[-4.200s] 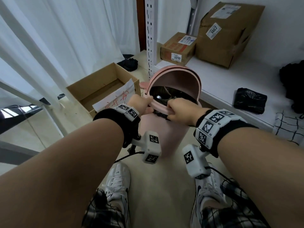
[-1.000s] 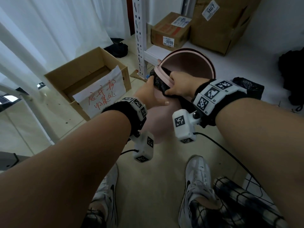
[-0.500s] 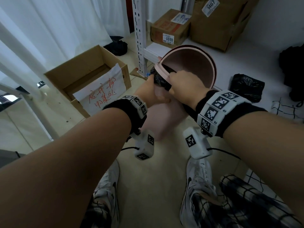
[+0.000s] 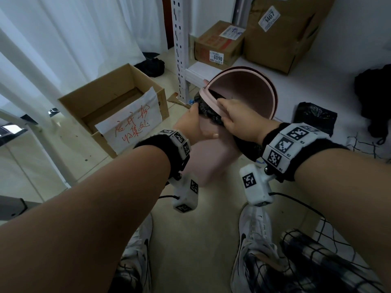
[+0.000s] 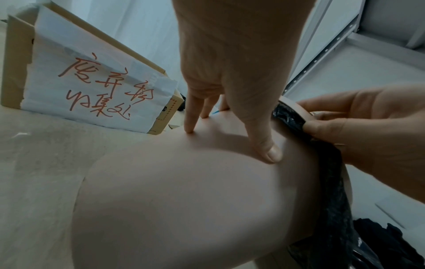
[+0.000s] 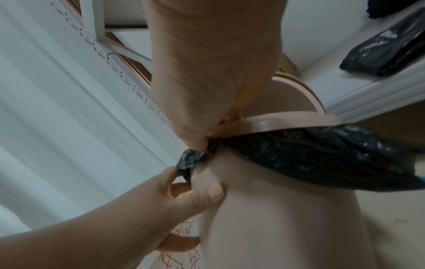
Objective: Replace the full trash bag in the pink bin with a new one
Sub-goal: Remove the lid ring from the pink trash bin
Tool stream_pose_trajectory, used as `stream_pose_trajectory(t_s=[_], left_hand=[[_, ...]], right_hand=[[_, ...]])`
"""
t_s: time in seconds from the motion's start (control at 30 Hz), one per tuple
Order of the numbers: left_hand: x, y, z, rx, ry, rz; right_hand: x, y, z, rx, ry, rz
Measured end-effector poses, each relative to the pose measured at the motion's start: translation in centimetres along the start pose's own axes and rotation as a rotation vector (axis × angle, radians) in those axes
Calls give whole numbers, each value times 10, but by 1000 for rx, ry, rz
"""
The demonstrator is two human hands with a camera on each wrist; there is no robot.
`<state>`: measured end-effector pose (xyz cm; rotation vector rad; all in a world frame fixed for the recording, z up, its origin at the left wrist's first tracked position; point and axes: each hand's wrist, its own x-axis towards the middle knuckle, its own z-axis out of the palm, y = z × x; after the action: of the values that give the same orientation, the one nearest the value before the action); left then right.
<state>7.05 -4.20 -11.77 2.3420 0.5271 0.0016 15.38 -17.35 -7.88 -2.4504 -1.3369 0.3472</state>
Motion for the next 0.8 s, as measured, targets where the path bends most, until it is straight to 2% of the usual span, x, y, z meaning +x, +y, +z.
stream_pose_trajectory(t_s=[0.17,0.27,0.37,0.47,0.6,0.73,0.8], left_hand=[[-8,-8,-13,14,75,32],[-19,-10,-24,206,134,212],[-19,-4,-26,294,160,414],[-5,6,-30,389,120,472],[6,12,-42,350,62,397],[-2,6,-36,287,148,216],[-6,4,-31,189,190,86]], right_hand=[[8,-23,-4,-114,-65,80],[11,-31,-10,-202,-92,117],[10,-31,-10,-237,-70,89],[5,-23,-10,-199,-23,49],[3,-18,-8,-123,26,43],[6,-27,1,-96,-34,79],[7,-27,5,-39,4,124]])
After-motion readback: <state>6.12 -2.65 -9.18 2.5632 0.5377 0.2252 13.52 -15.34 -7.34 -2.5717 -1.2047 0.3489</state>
